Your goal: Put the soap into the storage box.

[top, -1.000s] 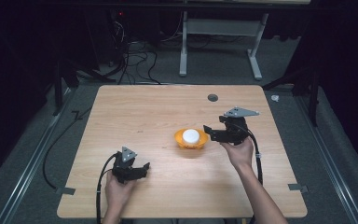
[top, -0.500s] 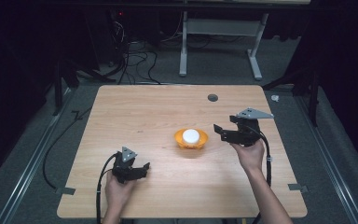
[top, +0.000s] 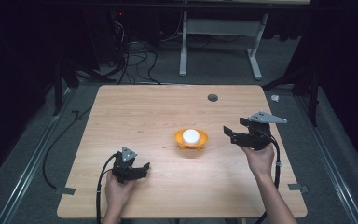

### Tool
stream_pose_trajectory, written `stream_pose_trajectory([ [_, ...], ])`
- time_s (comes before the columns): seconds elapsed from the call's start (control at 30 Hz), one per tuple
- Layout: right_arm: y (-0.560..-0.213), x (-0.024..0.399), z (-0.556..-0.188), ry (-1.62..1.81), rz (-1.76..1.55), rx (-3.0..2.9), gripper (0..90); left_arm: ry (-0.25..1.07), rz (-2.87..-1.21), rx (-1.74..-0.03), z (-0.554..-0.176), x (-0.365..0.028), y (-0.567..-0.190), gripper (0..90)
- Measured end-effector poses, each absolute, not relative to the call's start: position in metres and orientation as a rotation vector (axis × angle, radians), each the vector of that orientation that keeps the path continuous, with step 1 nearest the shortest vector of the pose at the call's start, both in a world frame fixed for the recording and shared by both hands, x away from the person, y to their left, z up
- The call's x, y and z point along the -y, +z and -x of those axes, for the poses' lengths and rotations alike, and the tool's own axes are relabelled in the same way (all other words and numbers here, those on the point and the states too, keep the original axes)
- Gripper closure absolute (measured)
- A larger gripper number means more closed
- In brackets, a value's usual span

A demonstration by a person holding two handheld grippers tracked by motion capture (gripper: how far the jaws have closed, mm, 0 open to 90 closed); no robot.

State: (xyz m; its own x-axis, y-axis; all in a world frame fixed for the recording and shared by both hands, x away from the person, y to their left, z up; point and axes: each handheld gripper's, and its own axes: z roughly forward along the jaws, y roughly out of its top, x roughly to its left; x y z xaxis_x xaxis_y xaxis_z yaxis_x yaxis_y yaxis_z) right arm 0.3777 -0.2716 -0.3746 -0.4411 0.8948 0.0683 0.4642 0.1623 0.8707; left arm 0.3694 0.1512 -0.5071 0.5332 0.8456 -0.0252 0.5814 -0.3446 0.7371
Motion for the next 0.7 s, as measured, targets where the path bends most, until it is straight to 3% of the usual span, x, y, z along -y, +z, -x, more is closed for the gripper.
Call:
stream_pose_trajectory([
  [0.7, -0.38, 0.308, -0.356, 1.233, -1.344, -1.891, 25.2, 0.479, -2.064, -1.15, -0.369, -0.151, -0.507, 22.1],
])
